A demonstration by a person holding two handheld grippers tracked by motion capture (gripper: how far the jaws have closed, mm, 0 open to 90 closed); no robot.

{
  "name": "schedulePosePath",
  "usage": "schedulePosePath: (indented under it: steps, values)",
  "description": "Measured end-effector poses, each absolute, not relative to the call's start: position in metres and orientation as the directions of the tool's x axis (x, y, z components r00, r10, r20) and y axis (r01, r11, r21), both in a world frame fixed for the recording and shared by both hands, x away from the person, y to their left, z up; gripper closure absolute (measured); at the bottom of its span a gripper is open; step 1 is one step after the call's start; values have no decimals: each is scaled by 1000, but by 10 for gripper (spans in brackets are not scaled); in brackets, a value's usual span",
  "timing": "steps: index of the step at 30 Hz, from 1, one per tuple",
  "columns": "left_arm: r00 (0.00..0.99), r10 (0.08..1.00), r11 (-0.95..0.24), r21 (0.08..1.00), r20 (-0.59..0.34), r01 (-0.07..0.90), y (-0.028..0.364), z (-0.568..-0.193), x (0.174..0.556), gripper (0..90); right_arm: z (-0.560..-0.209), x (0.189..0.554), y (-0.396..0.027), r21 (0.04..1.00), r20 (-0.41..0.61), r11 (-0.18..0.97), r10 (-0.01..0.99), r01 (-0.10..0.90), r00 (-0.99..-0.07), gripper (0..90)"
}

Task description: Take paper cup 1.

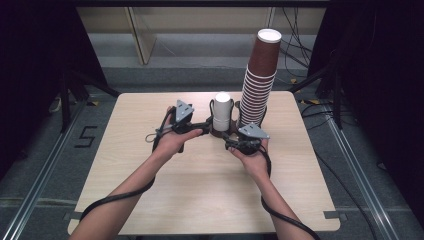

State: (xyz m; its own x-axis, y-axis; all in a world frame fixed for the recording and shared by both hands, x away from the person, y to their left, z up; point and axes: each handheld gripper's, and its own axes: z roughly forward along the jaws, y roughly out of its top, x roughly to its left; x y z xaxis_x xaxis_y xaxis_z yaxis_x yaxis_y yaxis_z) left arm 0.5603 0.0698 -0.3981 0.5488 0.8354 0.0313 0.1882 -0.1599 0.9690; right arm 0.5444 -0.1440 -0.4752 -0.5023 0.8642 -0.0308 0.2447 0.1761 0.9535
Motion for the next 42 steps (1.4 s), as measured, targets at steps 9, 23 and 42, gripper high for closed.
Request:
schedulePosePath:
  steps: [9, 23, 42]
  values:
    - [538, 842, -164, 967, 34, 194, 45, -404, 601, 153, -489, 577, -125, 938, -23, 180, 885, 295, -466, 295]
    - [567, 824, -168, 967, 29, 194, 29, -413, 622, 168, -503, 594, -114, 938, -7, 150, 909, 311, -417, 287]
    - [593, 805, -146, 967, -6, 207, 26, -421, 632, 226, -502, 596, -108, 933, -23, 151, 931, 326, -365, 363]
